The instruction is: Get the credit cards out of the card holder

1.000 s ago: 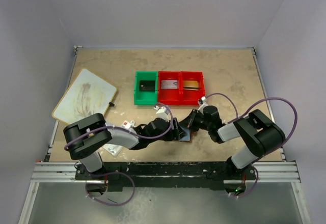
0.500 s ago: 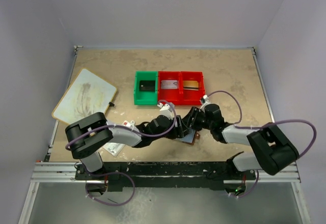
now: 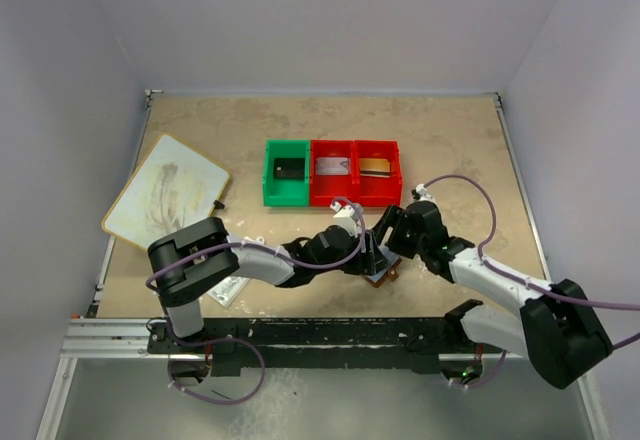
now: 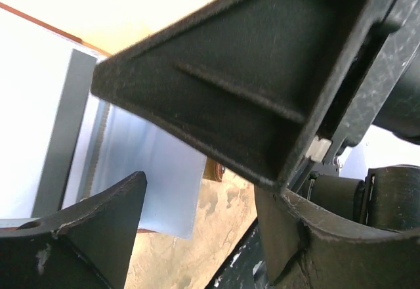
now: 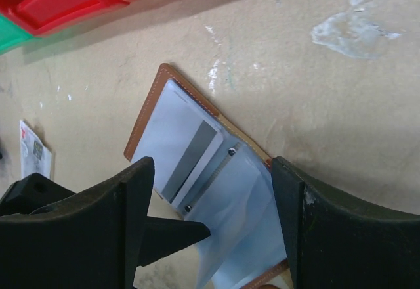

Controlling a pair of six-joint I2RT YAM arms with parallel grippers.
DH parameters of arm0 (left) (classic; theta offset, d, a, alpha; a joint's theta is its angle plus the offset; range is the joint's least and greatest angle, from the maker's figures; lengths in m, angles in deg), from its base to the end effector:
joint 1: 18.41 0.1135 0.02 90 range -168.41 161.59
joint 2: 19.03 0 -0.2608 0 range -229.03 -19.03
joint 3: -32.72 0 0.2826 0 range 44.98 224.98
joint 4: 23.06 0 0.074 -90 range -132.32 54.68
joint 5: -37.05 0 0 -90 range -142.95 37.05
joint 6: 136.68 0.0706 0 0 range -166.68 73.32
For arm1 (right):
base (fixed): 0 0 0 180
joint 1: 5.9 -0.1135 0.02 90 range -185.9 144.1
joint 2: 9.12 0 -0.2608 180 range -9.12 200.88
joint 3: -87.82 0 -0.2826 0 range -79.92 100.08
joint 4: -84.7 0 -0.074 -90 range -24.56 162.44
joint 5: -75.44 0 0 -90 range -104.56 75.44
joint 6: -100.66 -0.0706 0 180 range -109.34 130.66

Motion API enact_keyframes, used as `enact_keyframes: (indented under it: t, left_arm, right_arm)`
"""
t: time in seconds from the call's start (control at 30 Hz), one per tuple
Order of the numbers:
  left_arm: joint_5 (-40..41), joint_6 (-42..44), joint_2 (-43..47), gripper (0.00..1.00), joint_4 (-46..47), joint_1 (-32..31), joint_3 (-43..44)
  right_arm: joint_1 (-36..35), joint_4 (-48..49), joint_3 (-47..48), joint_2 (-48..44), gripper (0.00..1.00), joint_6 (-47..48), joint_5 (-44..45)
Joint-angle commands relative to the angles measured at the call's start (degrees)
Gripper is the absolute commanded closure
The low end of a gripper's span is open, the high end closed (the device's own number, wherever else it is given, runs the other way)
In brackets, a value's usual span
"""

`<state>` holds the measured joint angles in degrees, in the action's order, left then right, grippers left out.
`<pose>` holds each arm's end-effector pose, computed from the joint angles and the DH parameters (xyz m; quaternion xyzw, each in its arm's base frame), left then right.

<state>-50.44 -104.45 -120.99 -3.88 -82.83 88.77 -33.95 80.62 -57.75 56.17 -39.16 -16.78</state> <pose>0.1754 -0.3592 0.1007 0.0379 0.8504 -0.4500 0.2698 0.2388 0.1303 0.1227 0.1586 0.8723 0.3038 0.3487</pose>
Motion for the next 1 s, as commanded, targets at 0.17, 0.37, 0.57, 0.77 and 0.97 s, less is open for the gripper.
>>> enact_keyframes:
  t: [0.17,0.37,0.57,0.77,0.97]
  left_arm:
    - [-0.94,3.24,-1.62,0.36,-0.96,-2.35,5.13]
    - [-2.43,3.32,-3.88,0.37,-1.11,-3.95,4.73]
    - [-3.23,4.19,0.3,0.38,-2.9,-4.13,2.44]
    - [9.17,9.03,17.28,0.36,-14.78,-4.13,0.46]
    - [17.94,10.73,25.95,0.35,-29.26,2.18,-2.58]
  right_arm:
    - [0.15,-14.47,4.36,-4.52,0.25,-1.42,11.41]
    - [0.11,-15.41,5.33,-9.41,0.38,0.28,10.47]
    - [0.13,-6.19,2.73,-13.6,0.57,-0.01,-1.85]
    - [0.02,2.67,0.28,-7.27,0.65,-0.26,-9.12]
    - [0.01,12.51,-3.77,-0.31,0.66,-2.24,-13.32]
